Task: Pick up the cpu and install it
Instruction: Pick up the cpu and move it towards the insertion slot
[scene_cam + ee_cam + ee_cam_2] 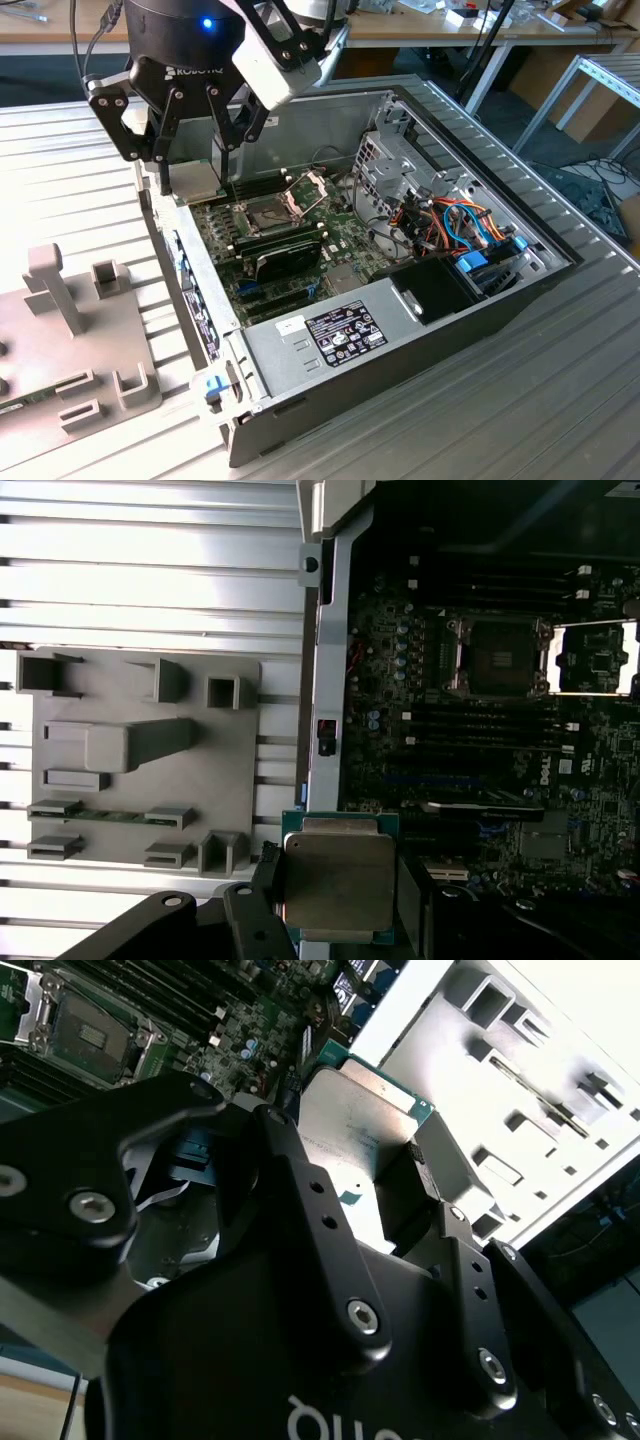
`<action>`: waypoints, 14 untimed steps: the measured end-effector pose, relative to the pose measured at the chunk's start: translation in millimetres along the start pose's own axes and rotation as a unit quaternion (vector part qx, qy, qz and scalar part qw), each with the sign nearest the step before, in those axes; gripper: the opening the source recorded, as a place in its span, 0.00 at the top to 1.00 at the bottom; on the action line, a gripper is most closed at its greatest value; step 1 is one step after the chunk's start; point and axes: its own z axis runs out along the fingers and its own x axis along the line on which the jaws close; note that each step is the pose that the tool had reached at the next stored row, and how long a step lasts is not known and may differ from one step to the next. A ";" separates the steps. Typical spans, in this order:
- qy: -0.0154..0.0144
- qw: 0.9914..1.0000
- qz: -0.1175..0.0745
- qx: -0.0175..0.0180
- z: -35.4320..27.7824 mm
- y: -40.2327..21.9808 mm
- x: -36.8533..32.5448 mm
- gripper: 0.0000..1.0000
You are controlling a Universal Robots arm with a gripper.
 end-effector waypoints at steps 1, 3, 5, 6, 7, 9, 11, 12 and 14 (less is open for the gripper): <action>0.000 1.000 0.000 0.000 0.0 0.0 -0.6 0.45; 0.000 1.000 0.000 0.000 0.0 -0.1 -1.3 0.45; 0.000 1.000 0.000 0.000 -0.1 -0.1 -1.7 0.45; 0.000 1.000 0.000 0.000 -0.1 -0.1 -1.7 0.45; 0.000 1.000 0.000 0.000 -0.1 -0.1 -2.0 0.45; 0.000 1.000 0.000 0.000 -0.1 -0.1 -2.6 0.45; 0.000 1.000 0.000 0.000 -0.1 -0.2 -3.2 0.45; 0.000 1.000 0.000 0.000 -0.1 -0.2 -3.7 0.45; 0.000 1.000 0.000 0.000 -0.1 -0.2 -4.5 0.45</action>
